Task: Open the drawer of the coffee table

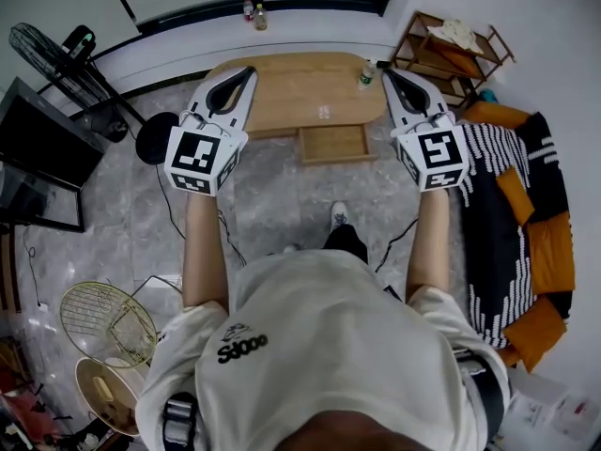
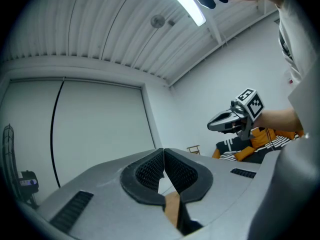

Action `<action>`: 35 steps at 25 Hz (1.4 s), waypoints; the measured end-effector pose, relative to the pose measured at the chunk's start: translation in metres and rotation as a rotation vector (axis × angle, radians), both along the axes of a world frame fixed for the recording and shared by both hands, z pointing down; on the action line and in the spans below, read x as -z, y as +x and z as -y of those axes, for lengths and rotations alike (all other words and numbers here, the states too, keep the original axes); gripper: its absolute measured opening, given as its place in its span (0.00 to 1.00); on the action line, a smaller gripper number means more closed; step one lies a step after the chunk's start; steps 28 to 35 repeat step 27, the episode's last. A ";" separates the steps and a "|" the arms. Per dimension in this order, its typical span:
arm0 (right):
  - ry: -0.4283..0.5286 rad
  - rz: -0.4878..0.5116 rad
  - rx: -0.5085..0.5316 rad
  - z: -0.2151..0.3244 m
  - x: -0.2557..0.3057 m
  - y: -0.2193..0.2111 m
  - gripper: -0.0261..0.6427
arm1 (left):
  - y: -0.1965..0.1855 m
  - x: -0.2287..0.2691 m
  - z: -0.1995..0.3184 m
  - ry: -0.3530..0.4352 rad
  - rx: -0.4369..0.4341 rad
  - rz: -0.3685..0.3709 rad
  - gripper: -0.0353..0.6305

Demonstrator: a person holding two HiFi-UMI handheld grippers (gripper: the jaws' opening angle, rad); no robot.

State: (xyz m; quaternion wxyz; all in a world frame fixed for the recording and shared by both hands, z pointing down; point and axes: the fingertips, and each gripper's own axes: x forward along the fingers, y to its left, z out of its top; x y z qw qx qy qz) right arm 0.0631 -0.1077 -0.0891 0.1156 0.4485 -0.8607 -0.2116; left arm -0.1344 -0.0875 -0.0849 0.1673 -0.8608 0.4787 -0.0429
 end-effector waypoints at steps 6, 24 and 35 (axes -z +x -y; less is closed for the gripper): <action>-0.010 -0.030 -0.015 0.004 -0.004 0.006 0.05 | 0.008 0.002 0.007 0.004 -0.016 0.001 0.08; -0.041 -0.028 -0.023 0.036 -0.018 0.010 0.05 | 0.018 -0.015 0.042 -0.041 -0.039 0.007 0.08; -0.047 -0.029 -0.021 0.040 -0.022 0.011 0.05 | 0.018 -0.019 0.047 -0.049 -0.037 0.008 0.08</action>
